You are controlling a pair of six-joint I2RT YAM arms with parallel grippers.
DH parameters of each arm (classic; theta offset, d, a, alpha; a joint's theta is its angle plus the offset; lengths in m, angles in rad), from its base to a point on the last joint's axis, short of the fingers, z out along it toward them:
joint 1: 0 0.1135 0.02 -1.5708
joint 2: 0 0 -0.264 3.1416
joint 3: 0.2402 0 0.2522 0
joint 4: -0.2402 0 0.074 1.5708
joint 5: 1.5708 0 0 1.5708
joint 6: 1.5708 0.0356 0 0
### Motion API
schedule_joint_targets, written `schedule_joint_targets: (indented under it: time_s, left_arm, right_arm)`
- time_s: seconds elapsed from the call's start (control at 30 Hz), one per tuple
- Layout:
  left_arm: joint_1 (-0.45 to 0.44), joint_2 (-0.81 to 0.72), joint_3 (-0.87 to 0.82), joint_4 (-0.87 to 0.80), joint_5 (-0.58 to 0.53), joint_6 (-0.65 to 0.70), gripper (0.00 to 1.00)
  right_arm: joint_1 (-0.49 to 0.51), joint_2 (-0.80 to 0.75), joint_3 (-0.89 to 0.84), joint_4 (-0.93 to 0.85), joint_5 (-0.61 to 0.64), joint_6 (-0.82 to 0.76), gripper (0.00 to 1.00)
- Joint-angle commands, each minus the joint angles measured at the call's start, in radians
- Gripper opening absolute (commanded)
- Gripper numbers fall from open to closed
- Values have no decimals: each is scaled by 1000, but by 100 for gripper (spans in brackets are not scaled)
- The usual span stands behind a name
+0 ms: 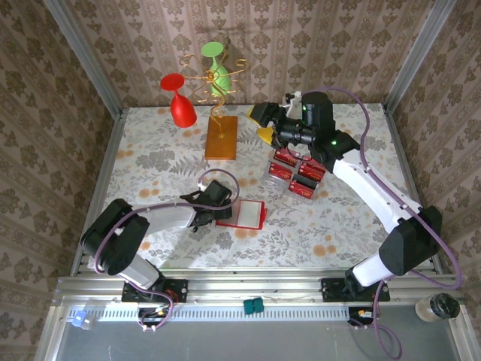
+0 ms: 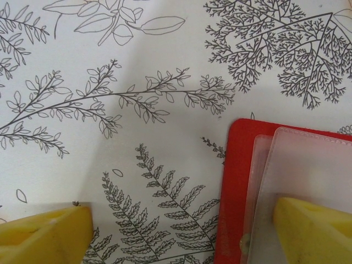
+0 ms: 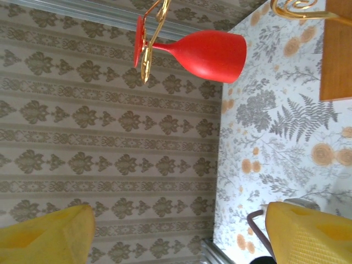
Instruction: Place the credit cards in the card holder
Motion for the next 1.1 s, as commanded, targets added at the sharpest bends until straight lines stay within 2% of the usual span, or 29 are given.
schedule_joint_targets:
  time_s: [0.0,0.13,0.2,0.3,0.43,0.57,0.73,0.83,1.07]
  left_arm:
    - [2,96,-28,134,126,3,88]
    - [-2,100,-48,136,134,-18,88]
    - [-1,112,-52,139,141,-24,88]
    - [-1,130,-37,140,152,-19,88]
    - [1,126,-23,159,141,-10,88]
    - [17,128,-4,183,145,27,88]
    - [33,129,-9,230,160,46,88]
    - [33,127,-7,234,163,57,88]
    - [34,93,-25,237,139,56,88]
  right_arm:
    - [2,-25,-8,99,-51,51,82]
    - [18,-50,11,92,-30,47,82]
    - [62,-54,29,90,-3,24,82]
    - [124,-32,154,-86,19,-75,82]
    - [102,-87,17,-62,64,-104,82]
    - [58,-153,-92,-175,166,-290,80]
    - [18,-163,-159,-338,331,-551,76]
    - [10,-129,-161,-427,422,-663,73]
    - [8,15,-150,-558,499,-834,65]
